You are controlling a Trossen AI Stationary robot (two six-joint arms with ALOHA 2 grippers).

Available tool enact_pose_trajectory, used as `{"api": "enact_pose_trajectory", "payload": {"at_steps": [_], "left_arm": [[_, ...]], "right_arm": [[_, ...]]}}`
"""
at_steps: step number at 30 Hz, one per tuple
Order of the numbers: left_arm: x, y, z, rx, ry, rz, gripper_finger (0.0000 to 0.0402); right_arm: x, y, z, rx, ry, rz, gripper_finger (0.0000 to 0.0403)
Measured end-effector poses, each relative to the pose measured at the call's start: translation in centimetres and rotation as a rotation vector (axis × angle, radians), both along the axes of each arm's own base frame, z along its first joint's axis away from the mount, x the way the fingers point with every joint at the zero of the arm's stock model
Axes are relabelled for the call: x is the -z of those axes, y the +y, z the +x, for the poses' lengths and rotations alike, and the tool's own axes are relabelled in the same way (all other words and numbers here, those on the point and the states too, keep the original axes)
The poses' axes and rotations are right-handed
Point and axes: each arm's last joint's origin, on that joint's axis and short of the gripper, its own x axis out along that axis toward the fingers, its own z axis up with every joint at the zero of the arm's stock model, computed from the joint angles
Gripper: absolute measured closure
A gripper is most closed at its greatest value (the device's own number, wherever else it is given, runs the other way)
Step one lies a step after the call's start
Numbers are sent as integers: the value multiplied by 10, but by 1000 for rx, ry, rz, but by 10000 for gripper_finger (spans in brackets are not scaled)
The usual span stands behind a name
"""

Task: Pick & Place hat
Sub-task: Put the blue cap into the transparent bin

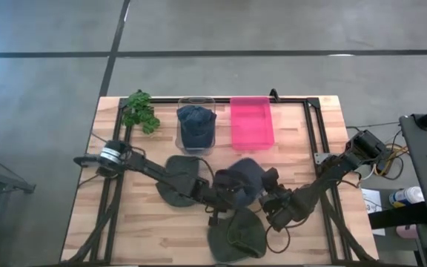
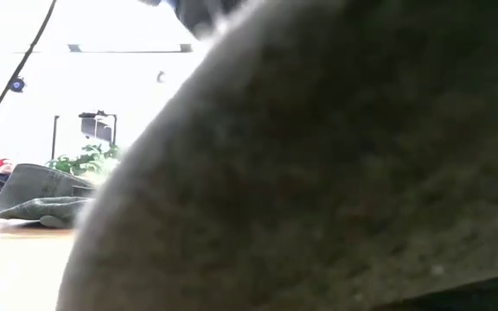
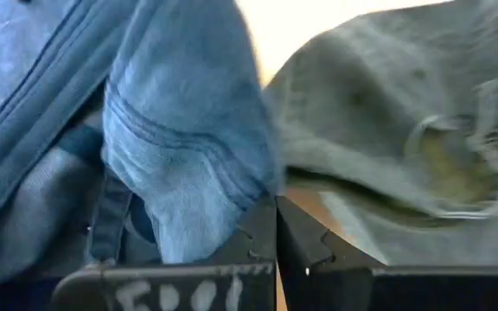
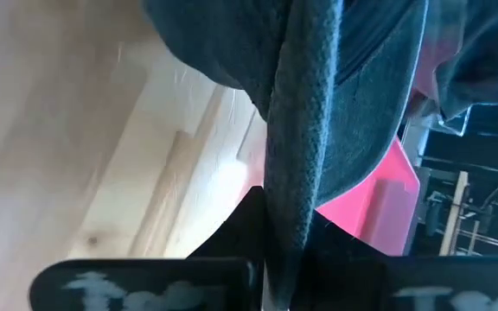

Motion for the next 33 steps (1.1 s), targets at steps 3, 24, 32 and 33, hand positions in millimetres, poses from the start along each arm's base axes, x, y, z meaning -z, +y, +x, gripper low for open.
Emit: {"api": "enact_pose_trajectory", "payload": {"at_steps": [3,24,32,33], "left_arm": [[21,5,6,-32,29,54,401],[44,13,-2,-11,221,-5,402],[32,14,-14,-14,295,-46,401],[28,14,-16,-18,294,-39,401]], "right_arm": [[-7,7,4,-17,-28,24,390],[13,4,-14,-78,198,106,369],[10,0,-19,14,216,118,324],[8,-1,-20,53,210,139,317]]}}
